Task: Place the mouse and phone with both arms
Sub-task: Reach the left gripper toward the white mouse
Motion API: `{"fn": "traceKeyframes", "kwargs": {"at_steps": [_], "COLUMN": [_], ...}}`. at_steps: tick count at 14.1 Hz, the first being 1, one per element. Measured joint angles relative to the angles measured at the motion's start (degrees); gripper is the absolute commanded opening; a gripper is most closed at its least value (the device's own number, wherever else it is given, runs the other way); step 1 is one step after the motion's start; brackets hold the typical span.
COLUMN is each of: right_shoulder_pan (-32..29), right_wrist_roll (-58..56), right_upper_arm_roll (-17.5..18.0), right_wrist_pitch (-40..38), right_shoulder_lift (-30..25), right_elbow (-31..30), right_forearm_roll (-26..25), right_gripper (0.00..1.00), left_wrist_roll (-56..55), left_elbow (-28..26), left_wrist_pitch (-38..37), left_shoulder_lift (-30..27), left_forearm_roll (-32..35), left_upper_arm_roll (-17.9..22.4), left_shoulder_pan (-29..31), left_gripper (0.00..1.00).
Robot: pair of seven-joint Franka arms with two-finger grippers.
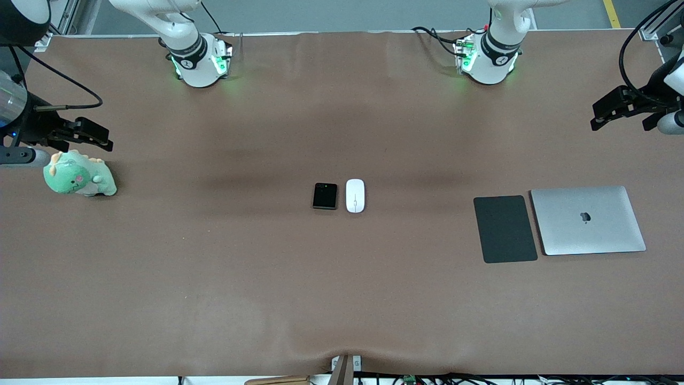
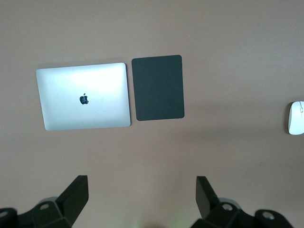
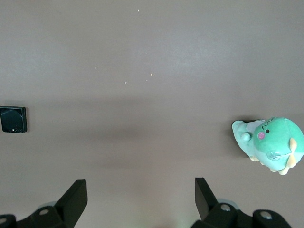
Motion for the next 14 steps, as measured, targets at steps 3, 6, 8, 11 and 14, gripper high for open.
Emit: {"fn": "traceKeyframes", "kwargs": {"at_steps": [3, 6, 8, 11, 14], "right_shoulder_pan": [0.0, 0.0, 0.0, 0.0, 0.0], "right_wrist_roll": [0.0, 0.0, 0.0, 0.0, 0.0], "right_upper_arm_roll": [0.0, 0.0, 0.0, -0.1, -0.1], "right_wrist_pitch": [0.0, 0.0, 0.0, 0.0, 0.0], "right_shoulder_lift": [0.0, 0.0, 0.0, 0.0, 0.1], "right_elbow": [0.0, 0.0, 0.0, 0.0, 0.0], "right_forearm_roll": [0.0, 0.0, 0.0, 0.0, 0.0], "right_gripper": [1.0, 1.0, 1.0, 1.0, 1.0], "left_wrist_roll": [0.0, 0.0, 0.0, -3.3, -7.4], "left_elbow": [0.0, 0.0, 0.1, 0.4, 0.5], "left_wrist_pitch": [0.0, 0.0, 0.0, 0.7, 5.1], "left_shoulder_lift": [0.0, 0.1, 1.1, 4.6, 10.0], "left_forearm_roll": [0.0, 0.0, 0.0, -0.1, -0.1], "left_upper_arm_roll": [0.0, 0.0, -0.5, -2.7, -6.3], "left_shoulder_pan": [0.0, 0.0, -0.3, -1.5, -5.3], "left_gripper": [1.0, 1.0, 1.0, 1.0, 1.0]}}
